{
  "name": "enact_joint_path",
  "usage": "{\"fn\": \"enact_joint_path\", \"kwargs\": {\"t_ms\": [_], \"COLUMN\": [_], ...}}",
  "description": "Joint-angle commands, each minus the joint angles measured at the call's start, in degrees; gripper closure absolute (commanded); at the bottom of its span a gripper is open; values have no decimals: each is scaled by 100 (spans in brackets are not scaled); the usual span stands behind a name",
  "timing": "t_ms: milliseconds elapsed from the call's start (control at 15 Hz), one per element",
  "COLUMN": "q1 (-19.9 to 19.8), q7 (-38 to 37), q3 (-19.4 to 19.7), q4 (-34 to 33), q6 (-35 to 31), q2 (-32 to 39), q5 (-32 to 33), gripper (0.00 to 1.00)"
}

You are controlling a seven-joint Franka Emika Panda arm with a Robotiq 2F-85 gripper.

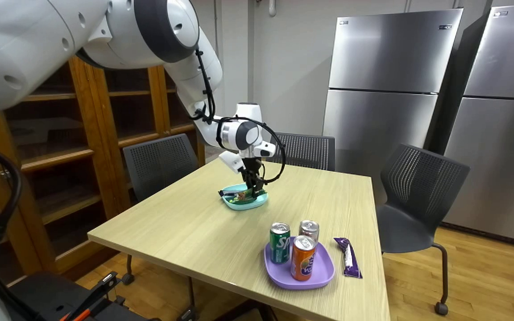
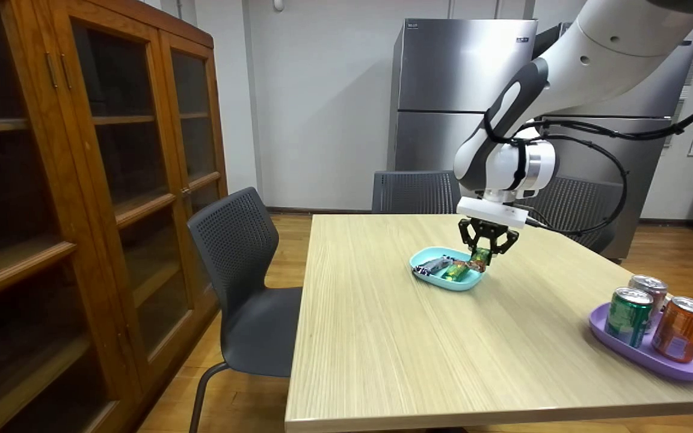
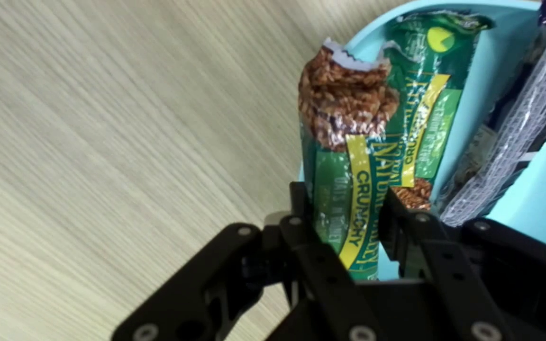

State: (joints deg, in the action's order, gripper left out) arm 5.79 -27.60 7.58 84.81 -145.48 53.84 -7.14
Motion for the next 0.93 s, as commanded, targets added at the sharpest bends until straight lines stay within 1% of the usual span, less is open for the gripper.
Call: {"fn": "enact_joint_path", "kwargs": {"t_ms": [0, 533, 867], "q1": [71, 167, 174], "q7": [178, 224, 212], "q3": [-101, -130, -125], "q4": [-224, -532, -641], "q6": [346, 713, 814], "q2": [-22, 134, 222], "q5": [104, 173, 217], "gripper": [88, 88, 88]}}
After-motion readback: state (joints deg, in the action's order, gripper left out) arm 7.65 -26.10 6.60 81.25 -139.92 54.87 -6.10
